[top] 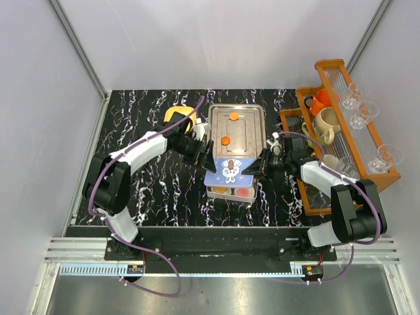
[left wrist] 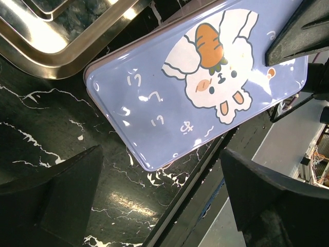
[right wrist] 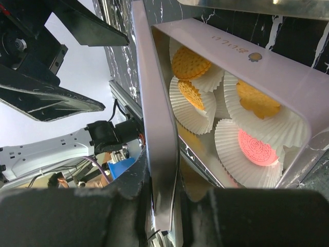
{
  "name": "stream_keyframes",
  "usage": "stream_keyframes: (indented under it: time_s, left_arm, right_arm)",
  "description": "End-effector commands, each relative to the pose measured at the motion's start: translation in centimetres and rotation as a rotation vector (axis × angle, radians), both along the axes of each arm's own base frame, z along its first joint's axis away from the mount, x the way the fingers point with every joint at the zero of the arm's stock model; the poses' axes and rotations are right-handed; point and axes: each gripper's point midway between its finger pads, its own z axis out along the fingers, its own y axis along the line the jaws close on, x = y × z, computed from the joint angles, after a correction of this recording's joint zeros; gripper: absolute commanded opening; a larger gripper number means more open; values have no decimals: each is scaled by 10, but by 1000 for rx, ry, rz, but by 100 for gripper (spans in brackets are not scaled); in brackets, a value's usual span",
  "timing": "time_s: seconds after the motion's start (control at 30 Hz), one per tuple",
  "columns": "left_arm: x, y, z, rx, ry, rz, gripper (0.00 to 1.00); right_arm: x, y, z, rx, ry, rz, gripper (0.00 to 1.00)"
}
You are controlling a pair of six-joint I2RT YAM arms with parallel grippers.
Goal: Pack the cookies
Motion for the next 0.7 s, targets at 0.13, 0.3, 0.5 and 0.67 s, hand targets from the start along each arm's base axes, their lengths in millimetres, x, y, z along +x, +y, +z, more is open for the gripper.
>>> stream_keyframes:
  time_s: [0.13, 0.3, 0.5, 0.67]
  left_arm:
    - [1, 0, 12, -20, -73, 6, 99]
    - [1, 0, 11, -18, -72, 7, 99]
    - [-3, -2, 8, -18, -63, -1, 99]
    - [-8, -5, 4, -13, -55, -13, 99]
  right_arm:
    - [-8, 8, 0, 9, -26, 51, 0]
    - [-12, 7, 0, 5, -33, 55, 0]
    - [-16, 4, -2, -7, -47, 45, 0]
    - [-15, 3, -3, -17, -47, 42, 0]
